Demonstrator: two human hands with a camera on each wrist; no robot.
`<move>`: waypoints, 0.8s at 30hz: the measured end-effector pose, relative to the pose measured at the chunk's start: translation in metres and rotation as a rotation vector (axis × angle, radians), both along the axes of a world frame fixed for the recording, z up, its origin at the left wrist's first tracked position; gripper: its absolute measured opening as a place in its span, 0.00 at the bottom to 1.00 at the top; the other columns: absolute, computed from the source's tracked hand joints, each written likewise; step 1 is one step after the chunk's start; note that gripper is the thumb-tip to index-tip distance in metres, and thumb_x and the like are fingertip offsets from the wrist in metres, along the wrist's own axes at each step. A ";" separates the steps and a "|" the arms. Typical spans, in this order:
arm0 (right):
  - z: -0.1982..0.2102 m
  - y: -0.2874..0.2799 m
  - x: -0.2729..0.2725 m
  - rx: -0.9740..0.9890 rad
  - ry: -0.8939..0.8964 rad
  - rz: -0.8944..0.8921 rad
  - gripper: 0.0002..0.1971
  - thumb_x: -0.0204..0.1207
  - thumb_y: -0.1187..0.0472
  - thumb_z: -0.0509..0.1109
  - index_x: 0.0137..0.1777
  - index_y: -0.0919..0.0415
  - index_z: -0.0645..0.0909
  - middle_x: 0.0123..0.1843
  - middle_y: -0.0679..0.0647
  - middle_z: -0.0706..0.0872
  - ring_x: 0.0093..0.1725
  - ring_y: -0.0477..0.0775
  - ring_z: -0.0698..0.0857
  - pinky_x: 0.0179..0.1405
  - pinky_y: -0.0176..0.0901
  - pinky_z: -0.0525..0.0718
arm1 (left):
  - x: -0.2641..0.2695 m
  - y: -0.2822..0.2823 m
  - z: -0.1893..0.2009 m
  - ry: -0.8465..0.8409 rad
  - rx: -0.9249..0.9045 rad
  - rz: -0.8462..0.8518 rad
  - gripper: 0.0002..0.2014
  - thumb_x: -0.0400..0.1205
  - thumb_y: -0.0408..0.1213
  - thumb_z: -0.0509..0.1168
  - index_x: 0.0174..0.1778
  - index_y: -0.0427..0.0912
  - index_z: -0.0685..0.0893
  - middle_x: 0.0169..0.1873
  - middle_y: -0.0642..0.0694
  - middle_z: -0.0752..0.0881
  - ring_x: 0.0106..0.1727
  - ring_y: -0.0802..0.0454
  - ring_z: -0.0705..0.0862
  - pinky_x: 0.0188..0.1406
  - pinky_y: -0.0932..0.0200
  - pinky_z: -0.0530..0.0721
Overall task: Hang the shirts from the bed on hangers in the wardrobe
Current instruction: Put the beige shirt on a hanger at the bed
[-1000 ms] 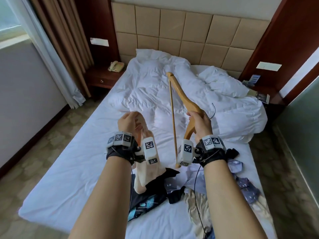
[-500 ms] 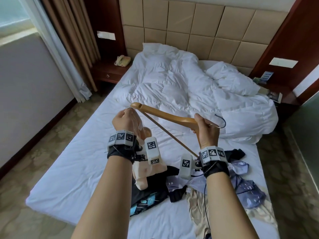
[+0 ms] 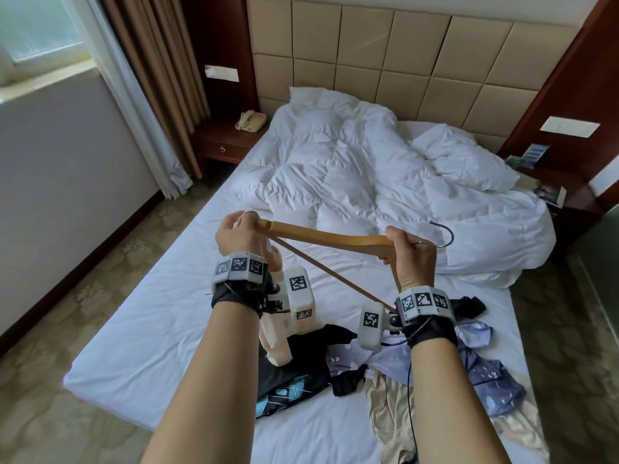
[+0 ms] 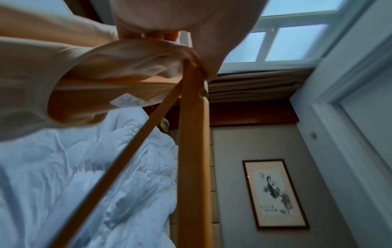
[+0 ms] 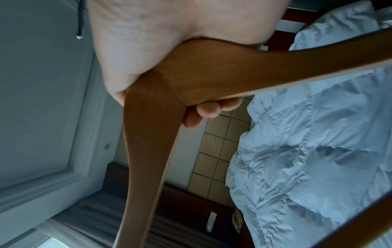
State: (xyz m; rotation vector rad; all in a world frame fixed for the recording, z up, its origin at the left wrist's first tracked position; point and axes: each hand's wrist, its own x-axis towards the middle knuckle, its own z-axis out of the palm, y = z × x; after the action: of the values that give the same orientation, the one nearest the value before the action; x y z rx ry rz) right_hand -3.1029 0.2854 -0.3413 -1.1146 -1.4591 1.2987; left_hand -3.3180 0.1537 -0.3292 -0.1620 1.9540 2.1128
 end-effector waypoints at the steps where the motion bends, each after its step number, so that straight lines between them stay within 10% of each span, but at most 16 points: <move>1: 0.001 0.001 0.001 0.002 -0.011 -0.005 0.16 0.67 0.48 0.72 0.29 0.61 0.88 0.24 0.57 0.88 0.26 0.53 0.87 0.30 0.41 0.81 | 0.000 -0.002 0.000 0.036 -0.086 -0.030 0.03 0.76 0.35 0.69 0.42 0.45 0.88 0.29 0.53 0.85 0.31 0.56 0.82 0.24 0.69 0.74; 24: 0.003 -0.002 -0.016 0.026 -0.140 0.216 0.24 0.66 0.31 0.76 0.34 0.55 0.88 0.29 0.53 0.89 0.33 0.52 0.90 0.50 0.58 0.90 | 0.014 0.020 0.008 0.536 -0.589 -0.643 0.08 0.78 0.37 0.68 0.40 0.47 0.93 0.34 0.47 0.91 0.42 0.47 0.89 0.49 0.49 0.88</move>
State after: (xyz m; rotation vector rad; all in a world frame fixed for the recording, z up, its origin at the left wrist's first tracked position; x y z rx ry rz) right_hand -3.1191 0.2837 -0.3384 -1.0716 -1.7341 1.3667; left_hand -3.3045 0.1735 -0.3216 0.8857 2.4190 1.2051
